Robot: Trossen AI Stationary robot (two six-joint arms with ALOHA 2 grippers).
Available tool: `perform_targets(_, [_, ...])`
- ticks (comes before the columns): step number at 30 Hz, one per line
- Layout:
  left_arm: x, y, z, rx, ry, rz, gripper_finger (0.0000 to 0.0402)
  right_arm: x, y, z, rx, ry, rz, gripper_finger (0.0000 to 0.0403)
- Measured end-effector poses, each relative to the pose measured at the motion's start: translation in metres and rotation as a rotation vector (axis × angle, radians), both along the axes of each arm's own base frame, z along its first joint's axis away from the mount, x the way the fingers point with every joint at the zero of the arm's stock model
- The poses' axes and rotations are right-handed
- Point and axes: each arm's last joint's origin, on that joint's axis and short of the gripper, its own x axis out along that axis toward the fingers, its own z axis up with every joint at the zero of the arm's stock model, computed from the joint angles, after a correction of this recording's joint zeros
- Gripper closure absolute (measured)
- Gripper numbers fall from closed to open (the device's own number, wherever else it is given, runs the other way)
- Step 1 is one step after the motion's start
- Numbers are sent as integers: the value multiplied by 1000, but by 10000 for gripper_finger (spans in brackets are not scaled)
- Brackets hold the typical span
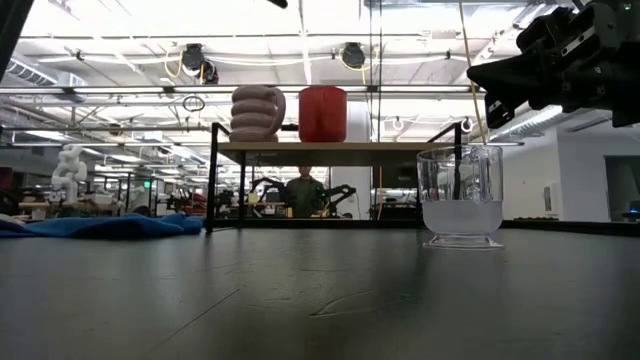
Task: Stack small to large cups/mugs on shelf
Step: Put the transparent mug on the shelf
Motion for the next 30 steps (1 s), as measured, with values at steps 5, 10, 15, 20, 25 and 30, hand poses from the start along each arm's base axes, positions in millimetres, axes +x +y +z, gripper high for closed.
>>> perform_targets(5, [-18,-6,6,25,34,76,400,0,0,-1,1,6,0,403])
perform_targets(10, [-41,-7,15,11,22,170,400,0,0,-4,10,41,0,403])
perform_targets(15, [-64,-14,24,-2,-24,198,400,0,0,-5,15,51,0,403])
perform_targets(20, [-85,-24,12,-51,-53,258,401,0,0,-5,15,51,0,403])
perform_targets(25, [-105,-38,-18,-83,-151,261,401,0,0,-5,13,50,0,403])
perform_targets(30, [-121,-50,-58,-75,-292,236,401,0,0,-5,8,49,-1,403])
